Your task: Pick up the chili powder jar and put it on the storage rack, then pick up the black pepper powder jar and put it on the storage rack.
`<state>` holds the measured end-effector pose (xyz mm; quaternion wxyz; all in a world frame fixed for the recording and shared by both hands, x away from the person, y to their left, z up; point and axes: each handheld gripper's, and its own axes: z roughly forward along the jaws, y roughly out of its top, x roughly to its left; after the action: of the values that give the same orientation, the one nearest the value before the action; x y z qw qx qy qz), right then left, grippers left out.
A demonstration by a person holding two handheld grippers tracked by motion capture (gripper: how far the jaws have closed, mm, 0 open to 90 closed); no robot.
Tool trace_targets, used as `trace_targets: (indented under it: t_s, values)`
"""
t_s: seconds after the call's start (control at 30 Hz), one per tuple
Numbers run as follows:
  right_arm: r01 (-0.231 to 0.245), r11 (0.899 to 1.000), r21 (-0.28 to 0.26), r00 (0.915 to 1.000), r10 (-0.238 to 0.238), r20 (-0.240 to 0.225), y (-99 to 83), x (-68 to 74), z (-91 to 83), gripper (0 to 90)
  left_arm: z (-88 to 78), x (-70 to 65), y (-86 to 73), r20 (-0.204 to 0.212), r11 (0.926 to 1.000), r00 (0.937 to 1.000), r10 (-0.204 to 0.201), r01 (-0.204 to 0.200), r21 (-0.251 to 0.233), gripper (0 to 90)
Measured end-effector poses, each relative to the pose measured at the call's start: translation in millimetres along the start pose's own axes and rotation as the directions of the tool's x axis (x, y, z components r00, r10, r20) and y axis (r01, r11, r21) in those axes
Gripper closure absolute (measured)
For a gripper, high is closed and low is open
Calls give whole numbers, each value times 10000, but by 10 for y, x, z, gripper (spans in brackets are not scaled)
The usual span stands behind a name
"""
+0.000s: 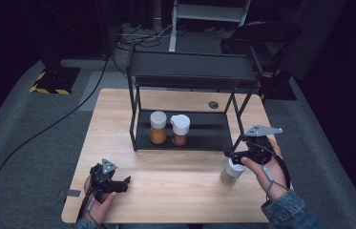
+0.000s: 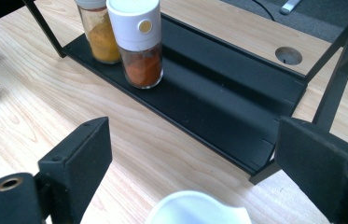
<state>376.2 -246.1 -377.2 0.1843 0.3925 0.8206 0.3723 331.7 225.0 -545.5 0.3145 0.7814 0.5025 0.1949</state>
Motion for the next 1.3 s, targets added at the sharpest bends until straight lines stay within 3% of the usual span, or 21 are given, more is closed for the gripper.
trace_targets:
  t_s: [0.4,1.3]
  values:
    - [-290,9996,27,9996,290,-1,-232,-21,22,93,0,0,0,2,10000,10000,1,-1,3,33]
    - [-469,9978,468,9989,472,-52,-606,-42,207,81,0,0,0,1,10000,10000,1,-1,0,33]
